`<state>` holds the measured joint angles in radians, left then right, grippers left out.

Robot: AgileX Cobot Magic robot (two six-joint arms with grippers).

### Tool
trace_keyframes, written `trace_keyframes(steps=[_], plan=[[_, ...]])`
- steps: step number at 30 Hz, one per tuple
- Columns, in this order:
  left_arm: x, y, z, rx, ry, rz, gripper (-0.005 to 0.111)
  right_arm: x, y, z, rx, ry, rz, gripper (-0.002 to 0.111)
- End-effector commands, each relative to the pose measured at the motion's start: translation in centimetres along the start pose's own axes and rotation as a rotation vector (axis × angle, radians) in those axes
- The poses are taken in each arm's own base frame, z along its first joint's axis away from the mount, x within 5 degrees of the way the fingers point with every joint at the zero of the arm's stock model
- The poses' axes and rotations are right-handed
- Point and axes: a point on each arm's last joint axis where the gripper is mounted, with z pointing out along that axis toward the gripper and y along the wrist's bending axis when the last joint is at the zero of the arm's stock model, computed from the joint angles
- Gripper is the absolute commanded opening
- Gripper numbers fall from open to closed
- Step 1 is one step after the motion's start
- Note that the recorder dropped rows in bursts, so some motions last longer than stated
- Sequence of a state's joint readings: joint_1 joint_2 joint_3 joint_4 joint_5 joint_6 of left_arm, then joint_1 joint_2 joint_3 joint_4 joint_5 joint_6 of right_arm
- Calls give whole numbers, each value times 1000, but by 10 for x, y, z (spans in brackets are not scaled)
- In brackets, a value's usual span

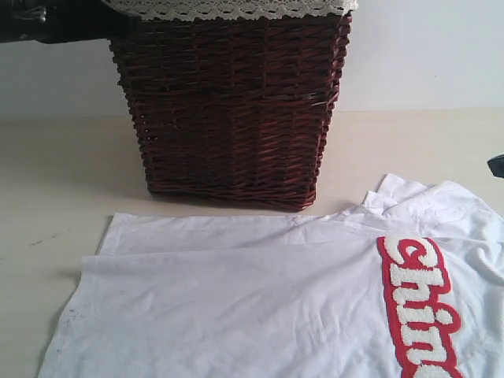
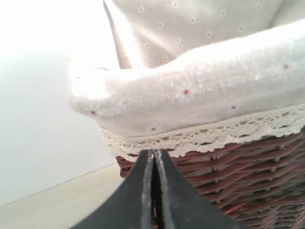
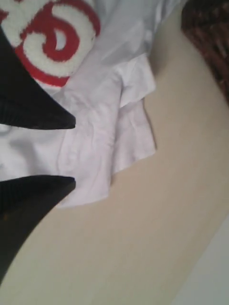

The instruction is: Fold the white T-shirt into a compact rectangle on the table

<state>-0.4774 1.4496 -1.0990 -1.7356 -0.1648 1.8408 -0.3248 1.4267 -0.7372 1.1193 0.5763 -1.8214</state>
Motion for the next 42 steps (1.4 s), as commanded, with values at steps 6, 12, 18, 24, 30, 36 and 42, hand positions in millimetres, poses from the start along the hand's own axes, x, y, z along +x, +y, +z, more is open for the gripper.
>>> trace_keyframes(steps=[6, 12, 18, 24, 30, 36, 42], plan=[[32, -58, -35, 294, 55, -116, 0, -10, 45, -26, -462, -22, 8, 34], [85, -124, -46, 603, 217, -45, 0, -2, 50, -27, -509, 37, -16, 23], [111, -158, 0, 644, 307, 68, 0, -2, 46, -25, -456, 38, -11, 0], [101, -175, 55, 575, 279, 84, 0, -2, 46, -25, -458, 39, -4, 0], [97, -175, 100, 525, 253, 65, 0, 2, 48, -26, -485, 84, -11, 0], [91, -178, 122, 512, 221, 54, 0, 6, 50, -27, -507, 133, -17, 0], [93, -179, 148, 525, 198, 34, 0, 6, 50, -27, -505, 131, -16, 0]])
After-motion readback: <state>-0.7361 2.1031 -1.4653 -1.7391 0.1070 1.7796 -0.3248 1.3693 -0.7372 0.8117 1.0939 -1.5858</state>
